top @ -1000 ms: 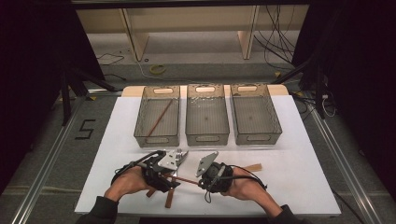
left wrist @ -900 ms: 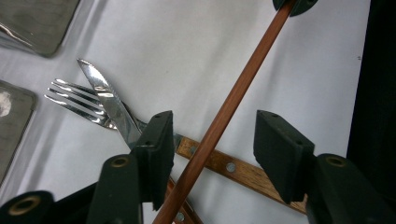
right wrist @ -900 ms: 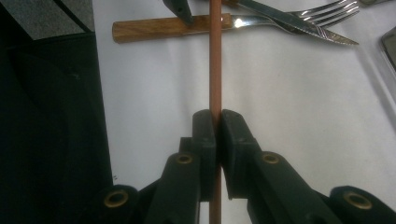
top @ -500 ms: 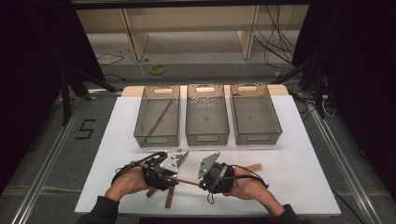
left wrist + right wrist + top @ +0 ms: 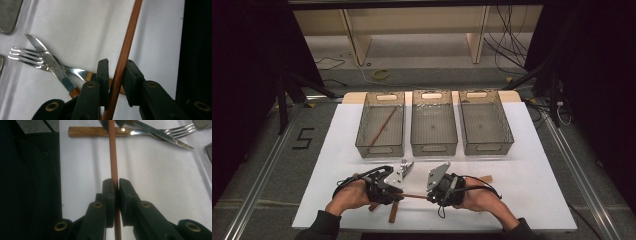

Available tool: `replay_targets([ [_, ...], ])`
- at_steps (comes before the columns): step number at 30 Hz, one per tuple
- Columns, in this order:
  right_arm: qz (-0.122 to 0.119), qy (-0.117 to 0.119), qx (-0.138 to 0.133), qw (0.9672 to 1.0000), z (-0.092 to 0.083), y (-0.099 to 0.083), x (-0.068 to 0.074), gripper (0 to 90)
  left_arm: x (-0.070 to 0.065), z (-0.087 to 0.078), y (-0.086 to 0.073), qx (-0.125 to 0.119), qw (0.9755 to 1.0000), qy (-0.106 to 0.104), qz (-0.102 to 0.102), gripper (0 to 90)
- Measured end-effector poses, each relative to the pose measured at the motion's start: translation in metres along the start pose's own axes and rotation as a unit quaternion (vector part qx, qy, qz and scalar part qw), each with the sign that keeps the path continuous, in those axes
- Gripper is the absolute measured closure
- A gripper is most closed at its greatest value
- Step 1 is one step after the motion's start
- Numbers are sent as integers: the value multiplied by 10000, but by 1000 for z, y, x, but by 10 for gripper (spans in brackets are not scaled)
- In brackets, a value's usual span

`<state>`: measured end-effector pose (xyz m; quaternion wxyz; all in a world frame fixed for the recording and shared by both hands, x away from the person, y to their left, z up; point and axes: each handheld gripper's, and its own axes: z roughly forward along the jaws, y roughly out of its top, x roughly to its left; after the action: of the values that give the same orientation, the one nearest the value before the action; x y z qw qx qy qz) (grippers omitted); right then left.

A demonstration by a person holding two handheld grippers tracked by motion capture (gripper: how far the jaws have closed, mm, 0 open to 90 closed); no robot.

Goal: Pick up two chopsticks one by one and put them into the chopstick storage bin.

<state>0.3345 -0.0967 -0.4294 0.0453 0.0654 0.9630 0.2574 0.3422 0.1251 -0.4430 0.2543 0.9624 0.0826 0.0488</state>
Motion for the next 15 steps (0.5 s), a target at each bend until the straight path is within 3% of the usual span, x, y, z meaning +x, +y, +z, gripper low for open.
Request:
replay_targets([
  [4, 154, -201, -99, 9996, -5, -3, -6, 777, -2, -1, 2, -134, 9997, -187, 30, 819],
  [10, 505, -351, -409, 9973, -17, -6, -15, 581, 5, -3, -1, -129, 9995, 44, -300, 826],
  [15, 812, -513, -747, 9926, -27, -7, -21, 490, 11, -6, -4, -229, 9971, 256, -674, 827],
])
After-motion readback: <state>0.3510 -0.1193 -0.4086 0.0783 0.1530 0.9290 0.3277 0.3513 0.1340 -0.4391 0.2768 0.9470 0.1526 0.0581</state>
